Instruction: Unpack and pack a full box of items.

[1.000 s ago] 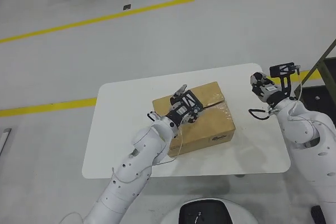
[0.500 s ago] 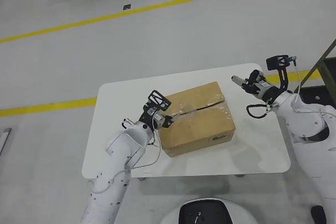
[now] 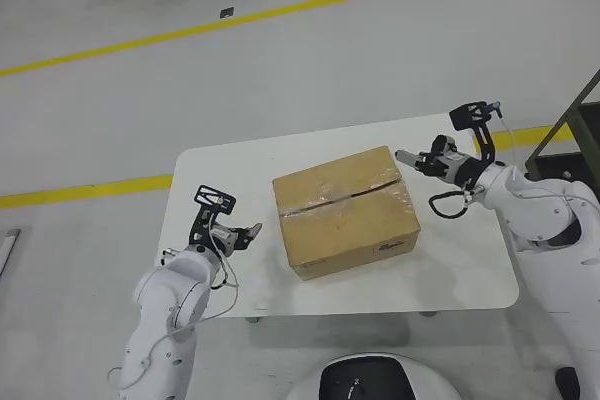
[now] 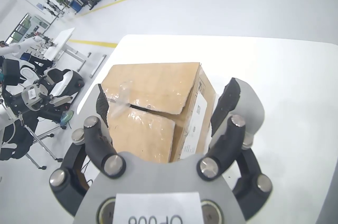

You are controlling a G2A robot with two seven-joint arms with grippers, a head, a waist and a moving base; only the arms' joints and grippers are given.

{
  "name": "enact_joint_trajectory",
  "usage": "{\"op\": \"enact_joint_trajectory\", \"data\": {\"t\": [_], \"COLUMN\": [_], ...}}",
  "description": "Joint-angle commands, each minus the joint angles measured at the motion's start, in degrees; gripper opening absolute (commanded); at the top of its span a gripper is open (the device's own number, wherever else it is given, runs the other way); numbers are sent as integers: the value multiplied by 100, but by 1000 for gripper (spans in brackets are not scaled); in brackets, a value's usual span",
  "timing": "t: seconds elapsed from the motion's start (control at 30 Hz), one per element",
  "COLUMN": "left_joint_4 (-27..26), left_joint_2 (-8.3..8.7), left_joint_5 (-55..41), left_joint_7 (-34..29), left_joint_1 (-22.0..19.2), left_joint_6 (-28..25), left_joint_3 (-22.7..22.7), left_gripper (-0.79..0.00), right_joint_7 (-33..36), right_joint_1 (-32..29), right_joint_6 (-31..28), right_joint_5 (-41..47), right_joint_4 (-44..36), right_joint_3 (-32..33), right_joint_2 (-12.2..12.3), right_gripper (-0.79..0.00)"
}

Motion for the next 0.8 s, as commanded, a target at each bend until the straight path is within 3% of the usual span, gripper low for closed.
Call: {"op": "enact_joint_trajectory", "data": {"t": [0.0,0.33,0.5,0.77], "left_joint_4": [4,4,4,4], "left_joint_2": [-1,-1,-1,-1], "left_joint_5": [1,1,1,1], "left_joint_7": [2,2,2,2], "left_joint_1": [-5,-5,-5,-5], "left_joint_6": [-2,-2,-2,-2], "left_joint_3": [6,6,6,6], "left_gripper": [0,0,0,0], "right_joint_7": [304,2471,2615,2615], "right_joint_1": [212,2048,2644,2644], "right_joint_6": [161,647,653,653], "right_joint_5": [29,-281,-669,-669], "right_joint_4": [-5,822,1389,1389], "right_joint_3": [-139,-1791,-2589,-2589], "right_joint_2": [-7,-189,-347,-347], "right_gripper": [0,0,0,0]}}
